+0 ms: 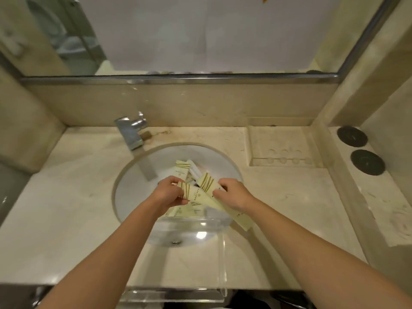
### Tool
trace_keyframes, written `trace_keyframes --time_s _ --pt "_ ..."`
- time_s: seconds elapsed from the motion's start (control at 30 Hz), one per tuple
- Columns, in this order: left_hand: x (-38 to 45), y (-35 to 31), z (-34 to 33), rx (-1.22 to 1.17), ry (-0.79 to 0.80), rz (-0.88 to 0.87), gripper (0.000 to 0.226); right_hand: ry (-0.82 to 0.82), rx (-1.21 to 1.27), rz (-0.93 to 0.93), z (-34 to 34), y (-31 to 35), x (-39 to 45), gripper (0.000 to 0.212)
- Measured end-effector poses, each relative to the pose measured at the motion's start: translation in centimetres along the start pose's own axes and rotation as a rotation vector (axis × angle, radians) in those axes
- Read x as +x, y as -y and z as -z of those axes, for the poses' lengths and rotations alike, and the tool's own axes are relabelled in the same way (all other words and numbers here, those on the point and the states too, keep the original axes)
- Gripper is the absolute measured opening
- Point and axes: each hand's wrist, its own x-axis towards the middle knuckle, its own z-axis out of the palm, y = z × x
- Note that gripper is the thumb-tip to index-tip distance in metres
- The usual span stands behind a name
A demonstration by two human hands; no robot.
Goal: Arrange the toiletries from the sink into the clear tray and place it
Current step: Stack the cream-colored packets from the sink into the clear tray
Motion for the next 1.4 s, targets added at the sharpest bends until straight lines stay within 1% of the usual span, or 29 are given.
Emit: trace_keyframes --time_s 0.07,0.17,0.27,0.4,0.53,0.6,0.7,0.9,1.03,1.13,1.27,1.4 --pt "-0.9 1.3 2.2 0.130 -0.072 -0.043 0.025 0.067 -0.044 0.023 -2.1 1.1 0.1 0.025" --pt "-2.3 3.4 5.0 0.288 -0.106 -0.079 0.022 0.156 -0.114 0.065 -4.9 1.8 -0.2 0.020" --pt "-3.6 5.5 7.1 0.422 -0.096 -0.087 0.021 0.229 -0.157 0.106 -7.1 1.9 -0.8 0.020" --pt "-4.5 8.0 8.5 0.606 -0.052 -0.096 0.017 0.301 -0.207 0.129 -9.6 1.6 -1.7 0.030" --pt "-4.8 9.5 9.1 0.743 -0.025 -0.151 0.018 0.306 -0.232 0.090 -11.3 0.9 -2.5 0.031" --pt "-4.9 10.0 9.2 0.828 0.004 -0.193 0.025 0.304 -0.237 0.082 -11.8 0.5 -2.8 0.031" --pt "-5.2 10.4 9.1 0.980 0.095 -0.237 0.037 0.291 -0.265 0.064 -12.2 0.1 -3.0 0.030" --pt "-5.0 11.9 9.1 1.164 0.241 -0.226 0.036 0.307 -0.294 0.037 -12.8 -0.6 -3.8 0.032" --pt "-5.0 11.6 8.8 1.305 0.328 -0.258 0.035 0.350 -0.305 0.000 -13.2 -1.0 -4.0 0.017" --pt "-5.2 11.3 8.9 1.391 0.380 -0.293 0.033 0.343 -0.297 -0.018 -13.5 -1.3 -3.9 0.011" --pt "-5.6 11.5 8.9 1.540 0.468 -0.370 0.024 0.277 -0.270 -0.022 -14.0 -0.8 -4.3 0.030" --pt "-5.8 12.0 8.7 1.660 0.508 -0.476 0.025 0.259 -0.271 -0.022 -14.5 -0.7 -4.7 0.031"
